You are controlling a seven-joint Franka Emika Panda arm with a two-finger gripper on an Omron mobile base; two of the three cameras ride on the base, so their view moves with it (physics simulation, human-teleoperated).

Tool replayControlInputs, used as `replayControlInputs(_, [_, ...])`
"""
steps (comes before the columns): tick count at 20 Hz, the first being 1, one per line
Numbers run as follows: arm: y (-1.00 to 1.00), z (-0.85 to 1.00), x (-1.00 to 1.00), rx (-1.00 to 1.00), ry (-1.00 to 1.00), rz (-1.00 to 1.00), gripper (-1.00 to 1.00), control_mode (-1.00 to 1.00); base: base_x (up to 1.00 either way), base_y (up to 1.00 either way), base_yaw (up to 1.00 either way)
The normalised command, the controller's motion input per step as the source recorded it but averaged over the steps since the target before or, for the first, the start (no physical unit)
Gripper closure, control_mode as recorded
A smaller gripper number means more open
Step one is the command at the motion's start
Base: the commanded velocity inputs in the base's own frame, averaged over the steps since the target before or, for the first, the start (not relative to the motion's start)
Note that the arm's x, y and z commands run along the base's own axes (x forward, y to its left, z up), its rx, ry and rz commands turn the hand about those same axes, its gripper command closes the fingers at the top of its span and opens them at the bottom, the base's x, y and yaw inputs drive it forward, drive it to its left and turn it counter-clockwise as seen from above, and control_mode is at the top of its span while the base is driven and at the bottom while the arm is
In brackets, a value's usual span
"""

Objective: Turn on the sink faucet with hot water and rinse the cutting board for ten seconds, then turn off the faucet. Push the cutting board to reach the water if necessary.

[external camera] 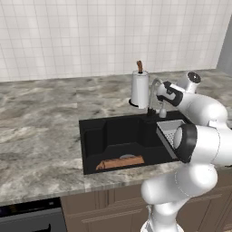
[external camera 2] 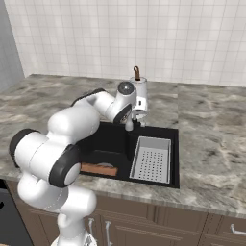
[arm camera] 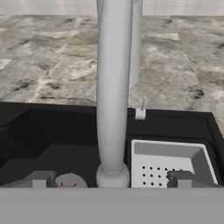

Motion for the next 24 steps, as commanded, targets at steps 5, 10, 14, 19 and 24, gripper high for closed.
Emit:
replayControlInputs(5, [0.0, -0.04, 0.26, 0.0, 0.0, 0.0, -1.0, -1.0, 0.0, 0.0, 0.0])
replayControlInputs(10, [0.0, 0.0, 0.26, 0.0, 0.0, 0.0, -1.0, -1.0, 0.0, 0.0, 0.0])
replayControlInputs(14, [0.0, 0.0, 0.24, 0.0, 0.0, 0.0, -1.0, -1.0, 0.0, 0.0, 0.0])
replayControlInputs(19, [0.0, 0.0, 0.09, 0.0, 0.01, 0.0, -1.0, -1.0, 0.0, 0.0, 0.0])
replayControlInputs(24, [0.24, -0.02, 0.0, 0.0, 0.05, 0.0, -1.0, -1.0, 0.0, 0.0, 0.0])
